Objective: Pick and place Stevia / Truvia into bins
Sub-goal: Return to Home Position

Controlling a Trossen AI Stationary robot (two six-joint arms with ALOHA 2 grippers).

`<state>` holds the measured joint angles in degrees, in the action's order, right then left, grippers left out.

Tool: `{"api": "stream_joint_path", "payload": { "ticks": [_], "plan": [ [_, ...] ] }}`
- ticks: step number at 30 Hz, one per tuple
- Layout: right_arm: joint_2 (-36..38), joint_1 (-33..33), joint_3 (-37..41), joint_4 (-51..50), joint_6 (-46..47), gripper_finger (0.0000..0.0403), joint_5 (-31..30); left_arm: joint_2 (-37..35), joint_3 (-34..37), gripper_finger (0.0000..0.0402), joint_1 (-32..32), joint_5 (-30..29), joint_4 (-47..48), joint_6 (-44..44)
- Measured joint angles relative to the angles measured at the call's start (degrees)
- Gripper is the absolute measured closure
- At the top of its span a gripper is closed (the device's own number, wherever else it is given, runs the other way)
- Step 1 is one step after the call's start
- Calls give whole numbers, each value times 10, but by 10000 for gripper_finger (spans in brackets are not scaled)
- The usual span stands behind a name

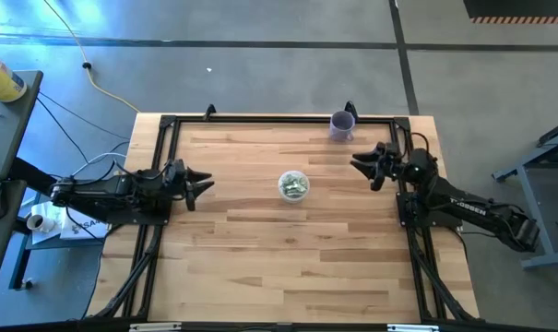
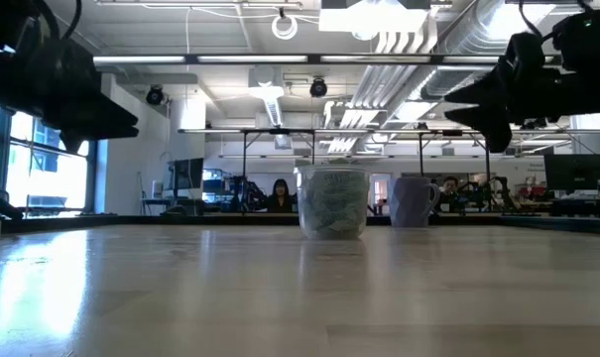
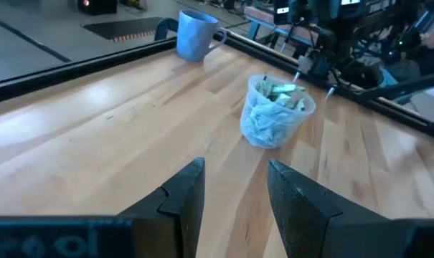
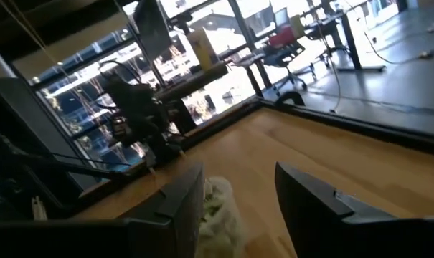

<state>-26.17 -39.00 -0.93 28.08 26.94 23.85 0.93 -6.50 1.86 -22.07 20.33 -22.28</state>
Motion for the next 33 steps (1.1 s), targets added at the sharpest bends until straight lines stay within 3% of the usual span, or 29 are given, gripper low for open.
{"api": "stream_joint_path", "payload": {
  "ticks": [12,33],
  "plan": [
    [0,0,0,-130,0,242,-12,0,0,218,0,0,0,-4],
    [0,0,0,-142,0,243,-12,0,0,218,0,0,0,-5]
  ]
}}
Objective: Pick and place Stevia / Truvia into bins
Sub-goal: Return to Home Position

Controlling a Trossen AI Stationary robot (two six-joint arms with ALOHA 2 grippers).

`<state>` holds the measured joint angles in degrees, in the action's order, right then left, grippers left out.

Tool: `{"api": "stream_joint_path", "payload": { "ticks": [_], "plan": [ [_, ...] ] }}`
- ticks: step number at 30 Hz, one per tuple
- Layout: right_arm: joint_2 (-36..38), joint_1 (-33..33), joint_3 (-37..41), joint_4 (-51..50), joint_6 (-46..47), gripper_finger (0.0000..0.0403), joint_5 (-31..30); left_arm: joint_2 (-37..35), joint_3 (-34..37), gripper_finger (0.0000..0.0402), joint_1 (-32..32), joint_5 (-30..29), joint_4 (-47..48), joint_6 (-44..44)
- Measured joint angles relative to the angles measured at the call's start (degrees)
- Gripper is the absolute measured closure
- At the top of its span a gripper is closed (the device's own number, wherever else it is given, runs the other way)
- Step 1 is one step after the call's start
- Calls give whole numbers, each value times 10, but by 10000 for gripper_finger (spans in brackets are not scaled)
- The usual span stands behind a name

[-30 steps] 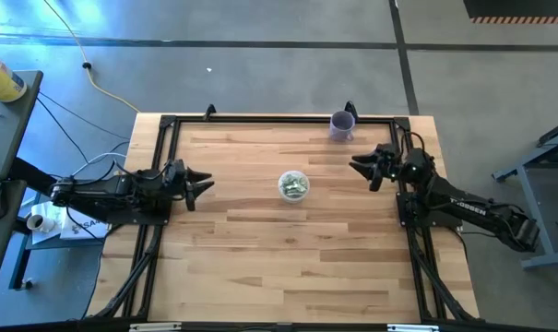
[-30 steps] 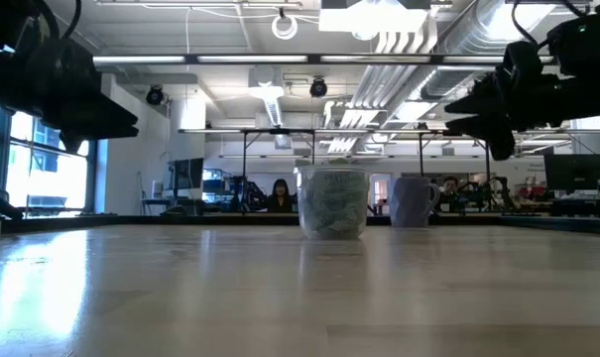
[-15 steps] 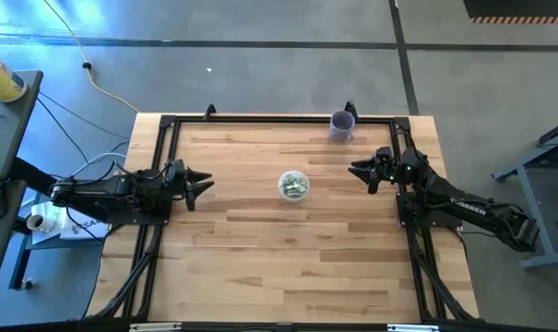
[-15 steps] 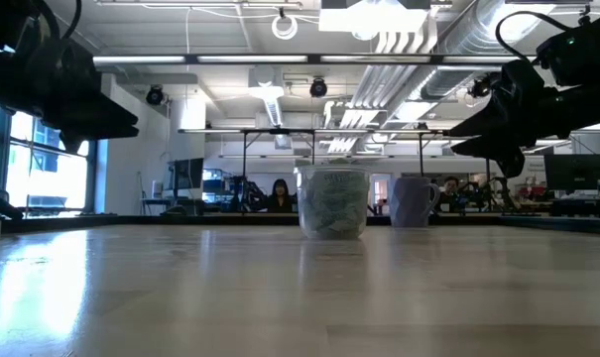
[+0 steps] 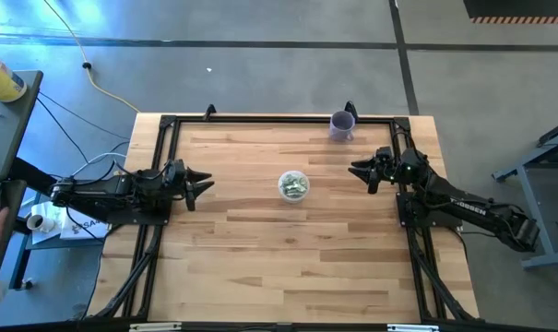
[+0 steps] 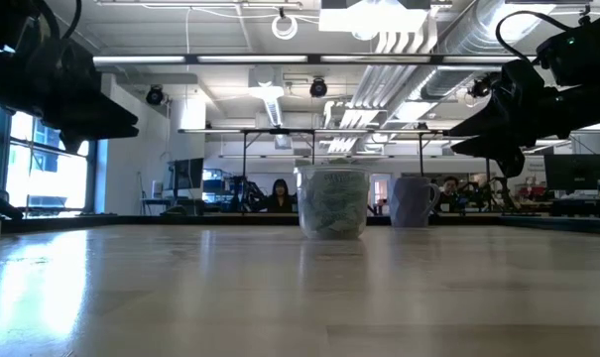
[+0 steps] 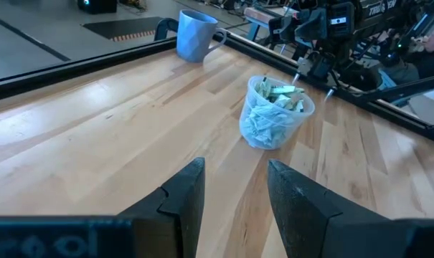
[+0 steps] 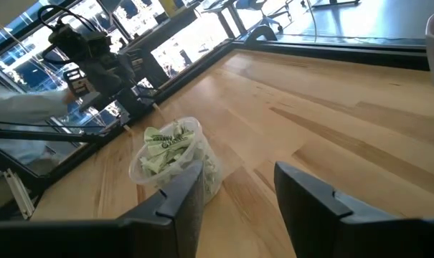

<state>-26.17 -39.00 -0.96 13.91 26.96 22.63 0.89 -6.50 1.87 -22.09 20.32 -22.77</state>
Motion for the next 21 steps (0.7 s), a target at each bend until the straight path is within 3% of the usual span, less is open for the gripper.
{"api": "stream_joint_path", "payload": {
  "ticks": [21],
  "plan": [
    [0,0,0,0,0,245,0,0,0,218,0,0,0,0]
  ]
}}
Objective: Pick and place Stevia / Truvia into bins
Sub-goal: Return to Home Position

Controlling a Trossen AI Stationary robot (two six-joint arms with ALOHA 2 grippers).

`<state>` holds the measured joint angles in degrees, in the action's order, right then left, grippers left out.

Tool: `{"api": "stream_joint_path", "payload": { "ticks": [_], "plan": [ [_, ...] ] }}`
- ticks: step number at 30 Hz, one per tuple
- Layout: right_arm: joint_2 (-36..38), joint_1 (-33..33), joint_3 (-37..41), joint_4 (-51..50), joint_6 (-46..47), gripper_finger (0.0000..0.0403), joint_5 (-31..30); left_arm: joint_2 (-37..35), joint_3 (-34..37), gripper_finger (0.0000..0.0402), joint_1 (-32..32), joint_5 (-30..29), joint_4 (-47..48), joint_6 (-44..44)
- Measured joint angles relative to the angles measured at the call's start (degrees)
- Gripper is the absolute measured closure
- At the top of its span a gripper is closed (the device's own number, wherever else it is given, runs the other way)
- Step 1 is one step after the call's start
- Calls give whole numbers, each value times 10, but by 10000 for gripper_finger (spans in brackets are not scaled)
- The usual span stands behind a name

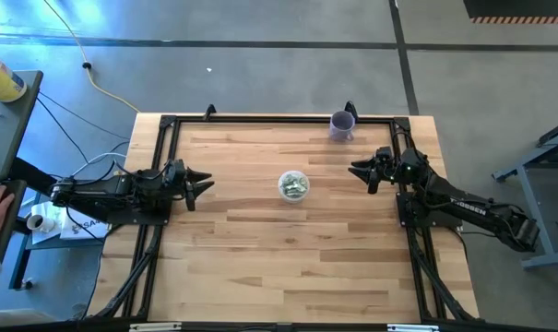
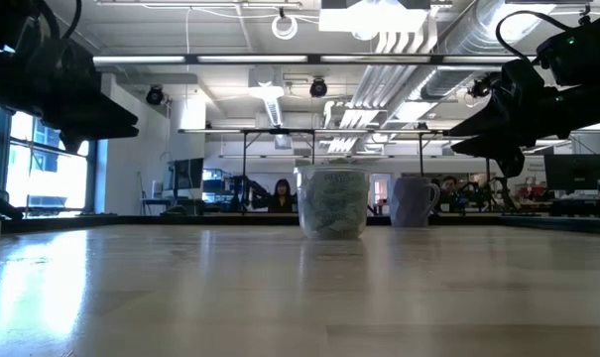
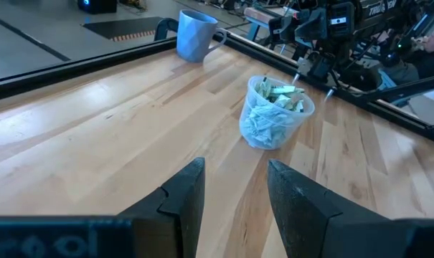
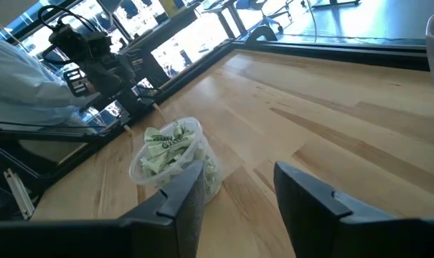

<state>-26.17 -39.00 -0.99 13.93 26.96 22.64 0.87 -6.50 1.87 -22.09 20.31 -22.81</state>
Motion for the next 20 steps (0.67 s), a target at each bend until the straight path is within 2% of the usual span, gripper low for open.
{"api": "stream_joint_path", "payload": {
  "ticks": [20],
  "plan": [
    [0,0,0,0,0,243,0,0,0,218,0,0,0,0]
  ]
}}
